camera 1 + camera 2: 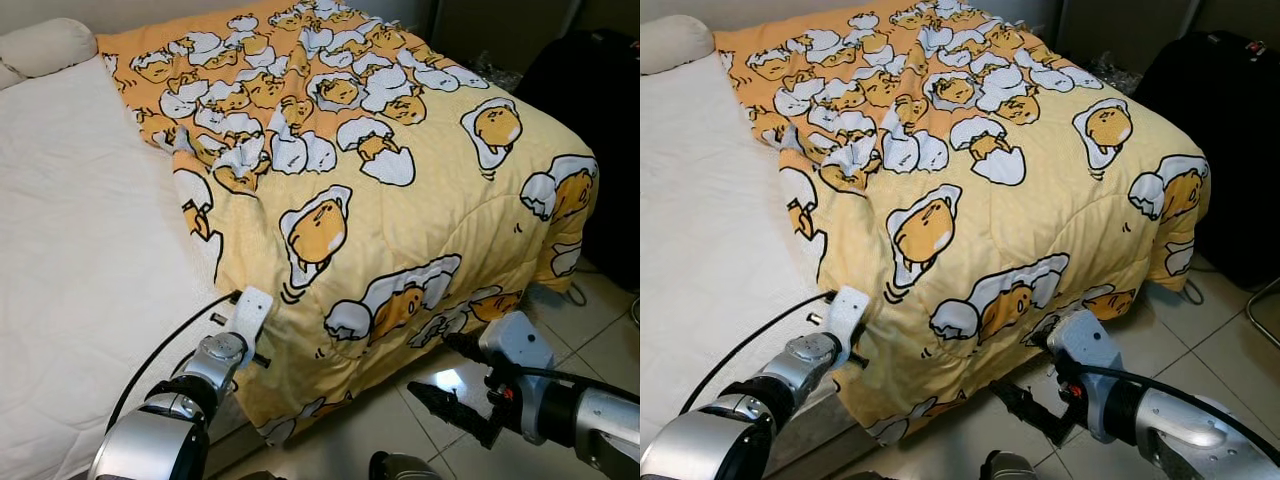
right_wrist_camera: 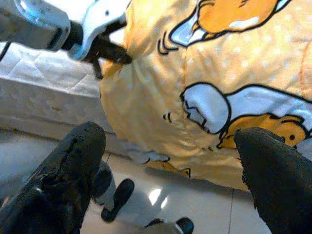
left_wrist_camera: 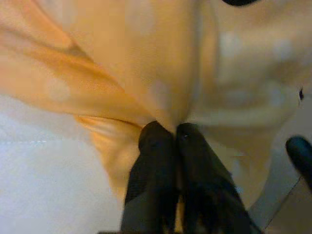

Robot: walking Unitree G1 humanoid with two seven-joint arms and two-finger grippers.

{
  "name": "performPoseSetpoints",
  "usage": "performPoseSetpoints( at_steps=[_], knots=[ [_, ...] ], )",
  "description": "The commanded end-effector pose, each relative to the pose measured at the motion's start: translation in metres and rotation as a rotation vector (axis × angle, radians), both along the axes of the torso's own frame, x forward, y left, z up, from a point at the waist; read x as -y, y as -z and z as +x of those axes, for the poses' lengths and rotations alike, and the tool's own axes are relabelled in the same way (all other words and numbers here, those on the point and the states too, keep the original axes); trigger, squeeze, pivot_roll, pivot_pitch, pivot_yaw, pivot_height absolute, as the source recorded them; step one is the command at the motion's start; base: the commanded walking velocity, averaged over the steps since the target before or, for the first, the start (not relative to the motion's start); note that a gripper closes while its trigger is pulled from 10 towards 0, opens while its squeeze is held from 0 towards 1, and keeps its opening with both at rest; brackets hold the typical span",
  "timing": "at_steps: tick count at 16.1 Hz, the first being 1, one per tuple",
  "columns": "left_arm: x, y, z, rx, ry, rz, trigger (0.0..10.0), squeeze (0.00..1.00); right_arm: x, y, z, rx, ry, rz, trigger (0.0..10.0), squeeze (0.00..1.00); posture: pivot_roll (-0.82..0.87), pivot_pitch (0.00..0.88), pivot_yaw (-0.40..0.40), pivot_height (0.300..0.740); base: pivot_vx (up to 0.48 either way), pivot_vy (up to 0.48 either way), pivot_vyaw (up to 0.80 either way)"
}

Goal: Clean up the room

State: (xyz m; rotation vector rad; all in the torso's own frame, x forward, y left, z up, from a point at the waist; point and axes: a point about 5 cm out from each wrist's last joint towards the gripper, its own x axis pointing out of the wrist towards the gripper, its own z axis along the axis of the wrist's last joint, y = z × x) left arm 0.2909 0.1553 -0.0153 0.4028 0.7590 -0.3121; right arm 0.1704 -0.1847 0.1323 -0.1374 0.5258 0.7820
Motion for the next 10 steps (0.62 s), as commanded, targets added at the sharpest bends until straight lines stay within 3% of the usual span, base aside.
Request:
performPoseSetpoints(
  at_steps=[1, 5, 7, 10],
  knots=[
    [-0.004, 0.007, -0.009, -0.06, 0.057, 0.034, 0.0, 0.0, -0.002, 0.002, 0.002, 0.012, 0.002, 0.005, 10.0, 0.0, -0.24, 0.029, 0.119, 0.74, 0.0, 0.0, 0.0],
    [-0.017, 0.008, -0.013, -0.083, 0.123, 0.044, 0.0, 0.0, -0.008, 0.008, 0.007, 0.026, 0.011, 0.026, 10.0, 0.0, -0.19, 0.0, 0.143, 0.74, 0.0, 0.0, 0.0],
    [-0.031, 0.013, -0.025, -0.101, 0.192, 0.096, 0.0, 0.0, -0.013, 0.012, 0.01, 0.033, 0.008, 0.037, 10.0, 0.0, -0.17, 0.0, 0.151, 0.74, 0.0, 0.0, 0.0],
    [-0.035, 0.015, -0.039, -0.105, 0.23, 0.092, 0.0, 0.0, -0.016, 0.014, 0.011, 0.04, 0.007, 0.048, 10.0, 0.0, -0.16, 0.0, 0.163, 0.74, 0.0, 0.0, 0.0]
  ],
)
